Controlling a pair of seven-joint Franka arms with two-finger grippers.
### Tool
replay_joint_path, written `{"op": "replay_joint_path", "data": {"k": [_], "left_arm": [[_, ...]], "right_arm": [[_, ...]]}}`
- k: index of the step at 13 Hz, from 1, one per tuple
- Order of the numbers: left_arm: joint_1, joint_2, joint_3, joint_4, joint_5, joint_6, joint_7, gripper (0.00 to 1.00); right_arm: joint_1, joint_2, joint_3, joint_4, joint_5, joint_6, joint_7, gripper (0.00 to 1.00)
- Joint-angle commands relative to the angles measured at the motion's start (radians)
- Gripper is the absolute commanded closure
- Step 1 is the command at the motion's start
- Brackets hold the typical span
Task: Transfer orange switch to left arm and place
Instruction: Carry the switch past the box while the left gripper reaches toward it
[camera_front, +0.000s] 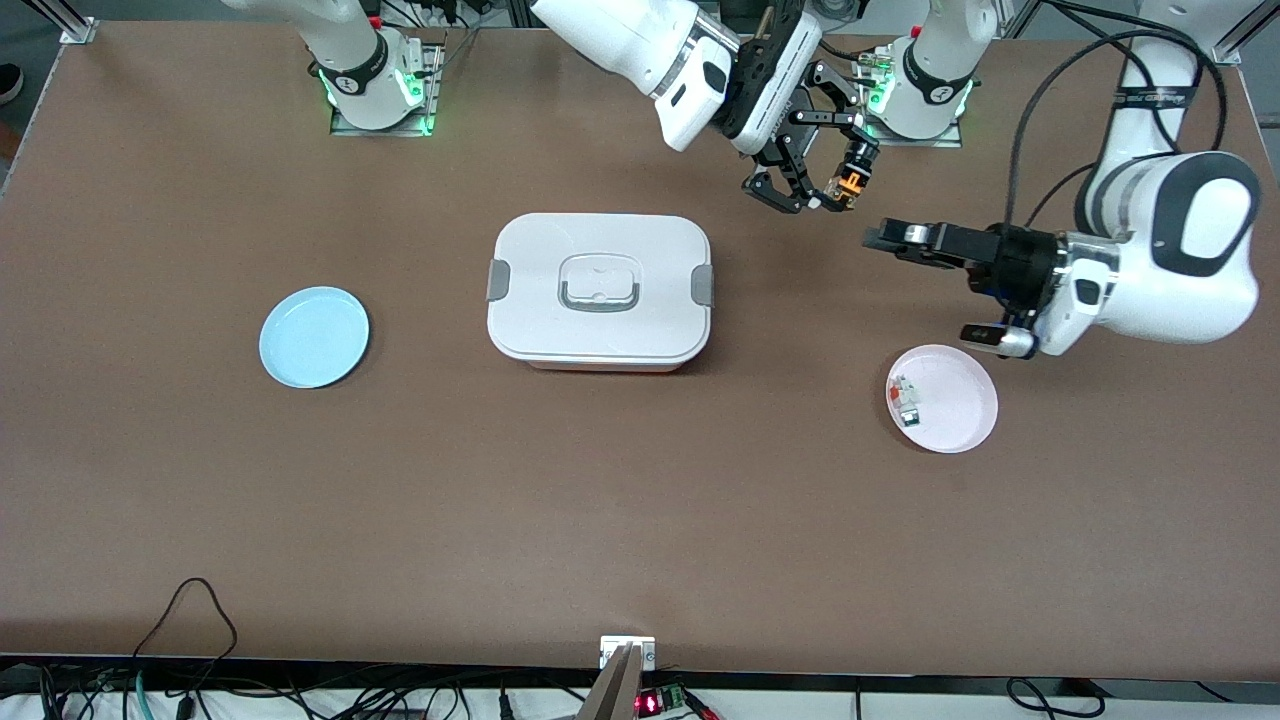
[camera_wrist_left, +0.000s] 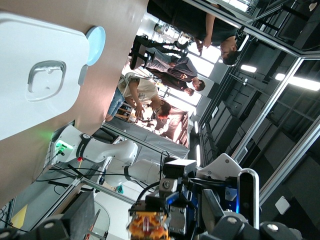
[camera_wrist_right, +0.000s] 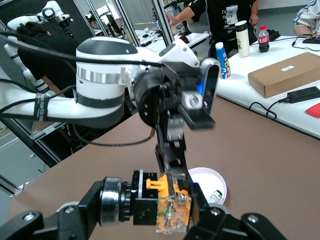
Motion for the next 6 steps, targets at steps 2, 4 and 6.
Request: {"op": "replay_joint_path", "data": {"k": [2, 4, 6], "left_arm": [[0.006, -0.051, -0.022, -0.044, -0.026, 0.0, 0.01, 0.07], [0.008, -0.053, -0.02, -0.048, -0.026, -0.04, 0.01, 0.07], [0.011, -0.053, -0.022, -0.056, -0.026, -0.052, 0.01, 0.09]], "right_arm": [[0.02, 0.022, -0.013, 0.034, 0.02, 0.024, 0.009, 0.99], [0.02, 0.024, -0.011, 0.034, 0.02, 0.024, 0.009, 0.99], [0.022, 0.024, -0.011, 0.034, 0.02, 0.024, 0.009, 0.99]]}}
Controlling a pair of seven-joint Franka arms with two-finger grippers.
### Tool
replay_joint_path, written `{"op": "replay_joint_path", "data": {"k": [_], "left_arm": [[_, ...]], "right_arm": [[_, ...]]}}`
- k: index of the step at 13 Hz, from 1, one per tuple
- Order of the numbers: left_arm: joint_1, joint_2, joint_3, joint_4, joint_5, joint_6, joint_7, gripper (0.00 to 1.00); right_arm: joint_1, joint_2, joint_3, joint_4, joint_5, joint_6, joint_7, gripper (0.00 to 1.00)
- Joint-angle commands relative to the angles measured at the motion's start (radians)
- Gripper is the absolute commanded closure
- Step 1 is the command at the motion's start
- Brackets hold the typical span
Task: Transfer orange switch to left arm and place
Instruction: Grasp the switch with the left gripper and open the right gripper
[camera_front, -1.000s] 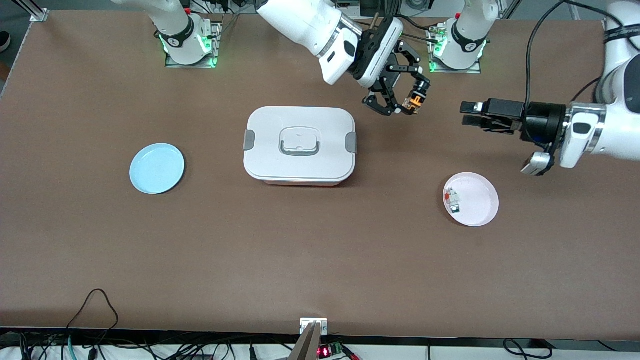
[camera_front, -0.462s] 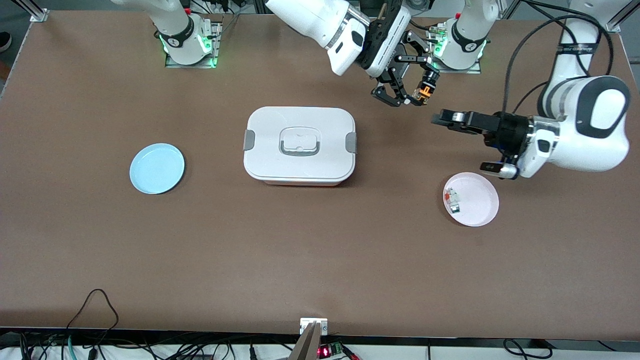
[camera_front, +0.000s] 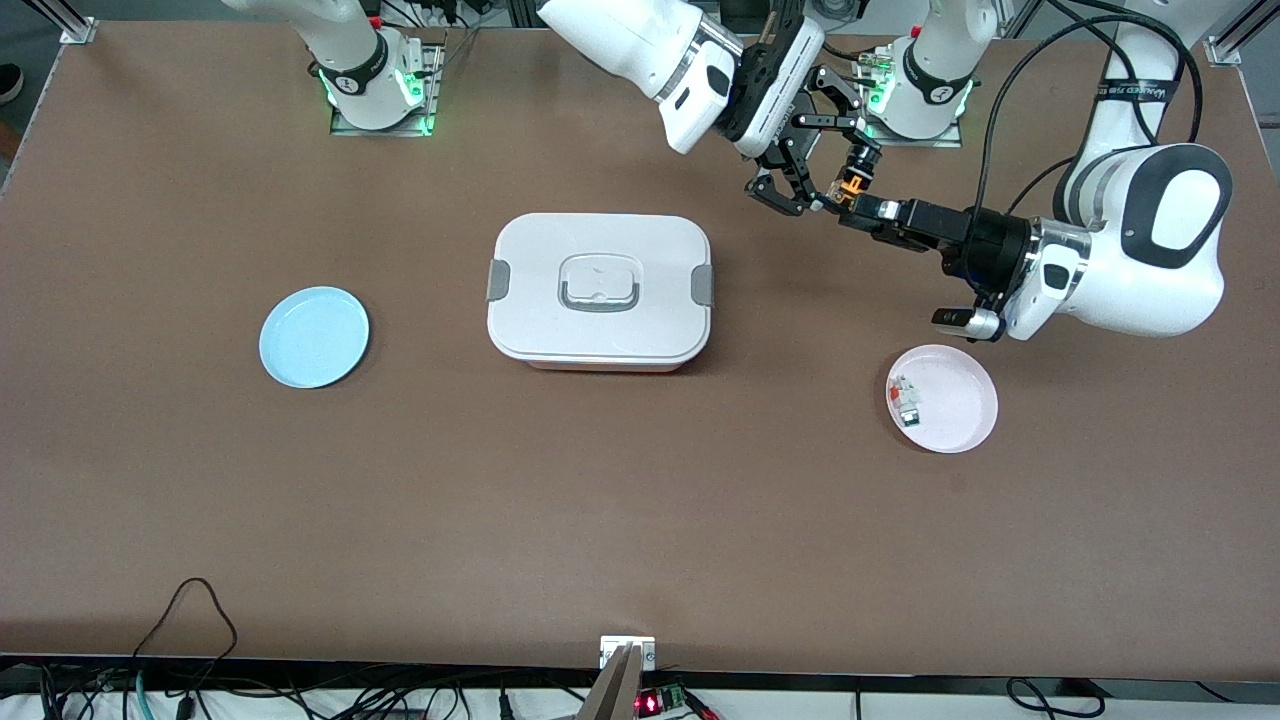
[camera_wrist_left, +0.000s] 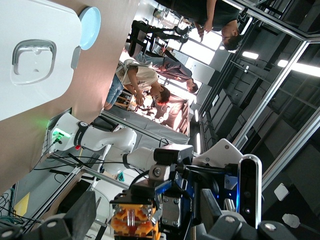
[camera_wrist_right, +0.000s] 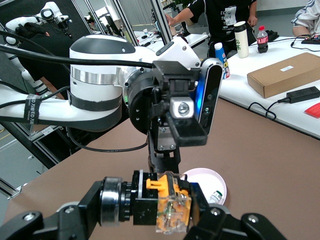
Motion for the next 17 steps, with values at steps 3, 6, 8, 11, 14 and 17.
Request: {"op": "replay_joint_path", "data": {"k": [3, 6, 8, 11, 14, 17], "left_arm": [[0.003, -0.029, -0.001, -0.054, -0.023, -0.033, 0.016, 0.19], [0.003, -0.029, -0.001, -0.054, -0.021, -0.038, 0.015, 0.62], [0.0, -0.026, -0.001, -0.054, -0.02, -0.051, 0.015, 0.79], [-0.001, -0.024, -0.001, -0.051, -0.02, -0.068, 0.015, 0.8], [0.002, -0.023, -0.001, -0.048, -0.018, -0.071, 0.015, 0.8], [0.006, -0.018, 0.001, -0.043, -0.01, -0.07, 0.015, 0.8]], "right_arm": [[0.018, 0.016, -0.011, 0.035, 0.02, 0.011, 0.01, 0.99], [0.018, 0.016, -0.013, 0.035, 0.02, 0.011, 0.009, 0.99], [0.018, 0.016, -0.013, 0.035, 0.018, 0.011, 0.009, 0.99], [0.018, 0.016, -0.013, 0.035, 0.018, 0.011, 0.009, 0.99], [0.016, 0.016, -0.013, 0.035, 0.02, 0.011, 0.01, 0.01], [0.018, 0.016, -0.014, 0.038, 0.012, 0.011, 0.045, 0.0]]}}
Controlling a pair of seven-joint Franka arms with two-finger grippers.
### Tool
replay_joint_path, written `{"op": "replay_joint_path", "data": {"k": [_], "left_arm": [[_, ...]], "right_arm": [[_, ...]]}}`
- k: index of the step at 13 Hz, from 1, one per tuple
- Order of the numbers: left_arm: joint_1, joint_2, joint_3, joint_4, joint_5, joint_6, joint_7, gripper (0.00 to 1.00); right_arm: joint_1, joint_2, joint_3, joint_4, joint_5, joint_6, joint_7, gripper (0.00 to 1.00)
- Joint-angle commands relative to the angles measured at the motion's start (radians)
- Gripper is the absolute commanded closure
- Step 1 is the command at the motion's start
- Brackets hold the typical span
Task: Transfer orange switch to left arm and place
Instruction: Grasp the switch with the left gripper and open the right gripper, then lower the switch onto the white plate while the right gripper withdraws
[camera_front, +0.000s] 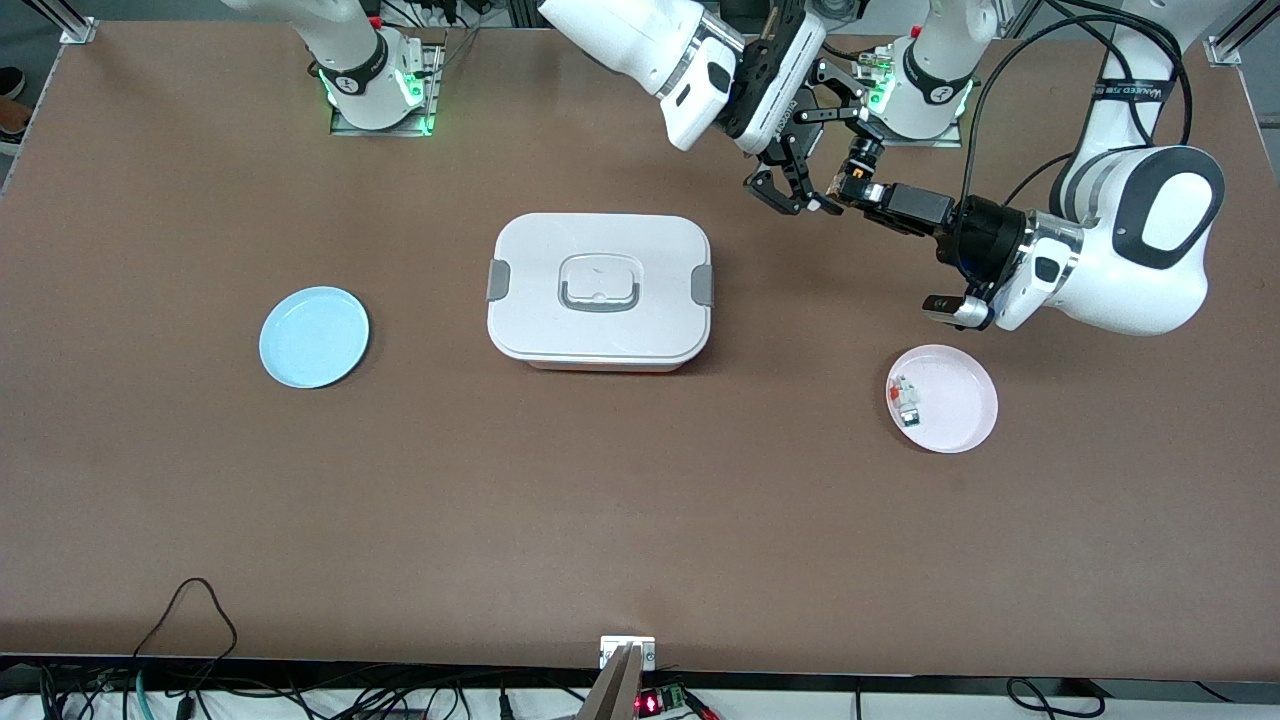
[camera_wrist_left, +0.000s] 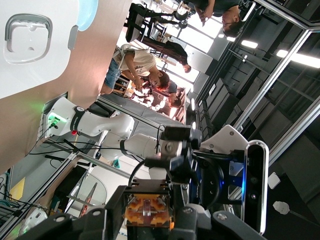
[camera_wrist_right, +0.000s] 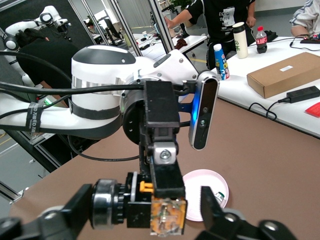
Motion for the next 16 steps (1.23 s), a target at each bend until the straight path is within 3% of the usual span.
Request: {"op": "replay_joint_path", "data": {"k": [1, 3, 6, 9, 12, 16], "left_arm": [[0.003, -0.017, 0.004, -0.016, -0.007, -0.007, 0.014, 0.79], [0.009, 0.007, 0.017, 0.008, 0.041, -0.002, 0.015, 0.8], [0.031, 0.09, 0.015, 0.176, 0.229, -0.002, 0.018, 0.8], [0.037, 0.173, 0.015, 0.304, 0.424, -0.002, 0.19, 0.8], [0.038, 0.259, 0.015, 0.393, 0.648, 0.013, 0.398, 0.81], [0.02, 0.299, 0.008, 0.427, 1.0, 0.209, 0.723, 0.81]], "right_arm": [[0.011, 0.016, -0.009, 0.035, 0.011, 0.005, 0.018, 0.0], [0.011, 0.016, -0.009, 0.035, 0.011, 0.005, 0.018, 0.0], [0.011, 0.016, -0.009, 0.035, 0.01, 0.005, 0.018, 0.0], [-0.03, 0.002, -0.011, 0.028, 0.028, -0.028, 0.02, 0.0], [-0.127, -0.015, -0.018, 0.012, 0.025, -0.194, 0.047, 0.0], [-0.277, -0.038, -0.038, -0.023, 0.008, -0.418, 0.052, 0.0]]}}
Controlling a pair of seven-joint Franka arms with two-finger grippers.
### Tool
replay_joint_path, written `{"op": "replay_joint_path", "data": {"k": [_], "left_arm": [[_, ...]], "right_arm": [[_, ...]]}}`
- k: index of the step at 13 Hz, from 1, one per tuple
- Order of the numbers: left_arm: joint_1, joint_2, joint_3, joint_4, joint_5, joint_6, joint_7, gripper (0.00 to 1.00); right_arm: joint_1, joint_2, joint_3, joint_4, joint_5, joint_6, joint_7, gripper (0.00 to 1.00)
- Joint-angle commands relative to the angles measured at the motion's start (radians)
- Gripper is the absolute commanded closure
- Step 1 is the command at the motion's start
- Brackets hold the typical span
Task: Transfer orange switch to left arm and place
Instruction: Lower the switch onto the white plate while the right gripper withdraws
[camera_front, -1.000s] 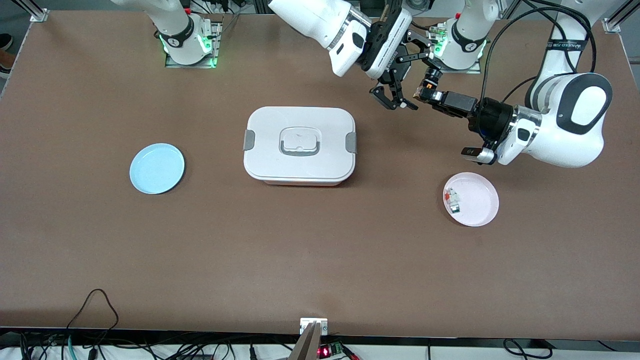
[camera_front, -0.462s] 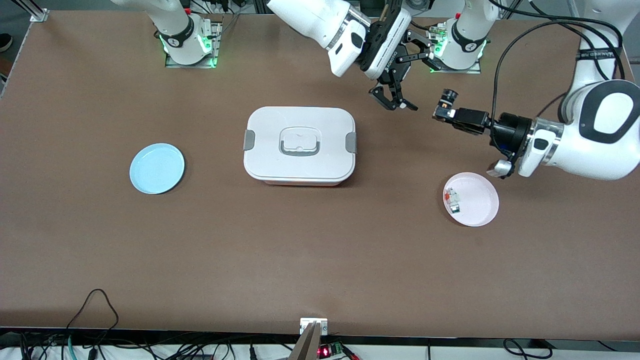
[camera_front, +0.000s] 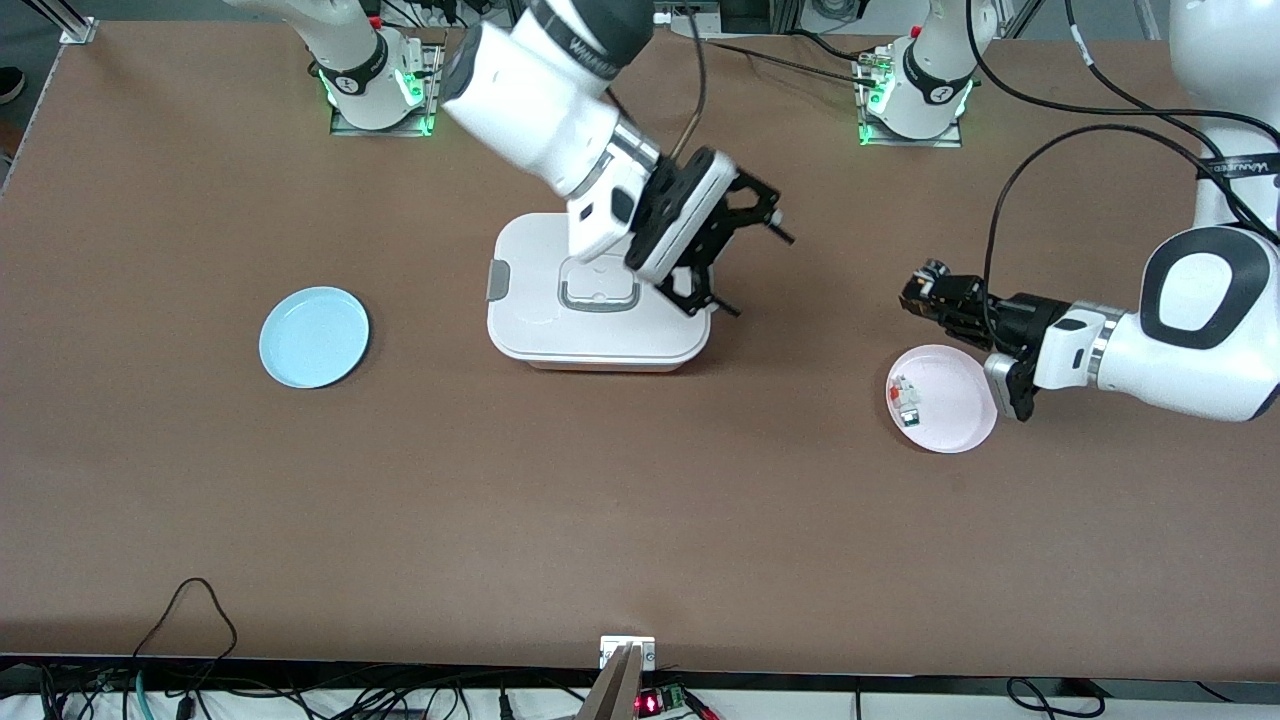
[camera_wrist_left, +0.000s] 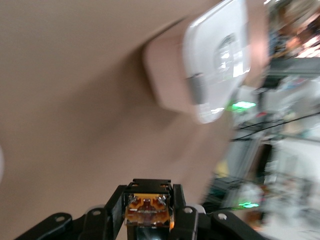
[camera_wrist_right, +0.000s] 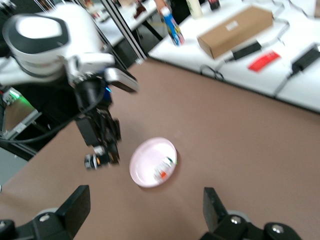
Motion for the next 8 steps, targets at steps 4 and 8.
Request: {"op": "replay_joint_path", "data": {"k": [4, 8], "left_arm": [[-0.019, 0.092, -0.012, 0.03, 0.388, 0.309, 0.482, 0.82], [-0.036, 0.124, -0.012, -0.097, 0.565, 0.625, 0.649, 0.82]], "right_arm": [[-0.168, -0.065, -0.082, -0.028, -0.087, -0.42, 0.014, 0.0], [-0.26, -0.094, -0.108, -0.031, -0.294, -0.655, 0.017, 0.0]]}}
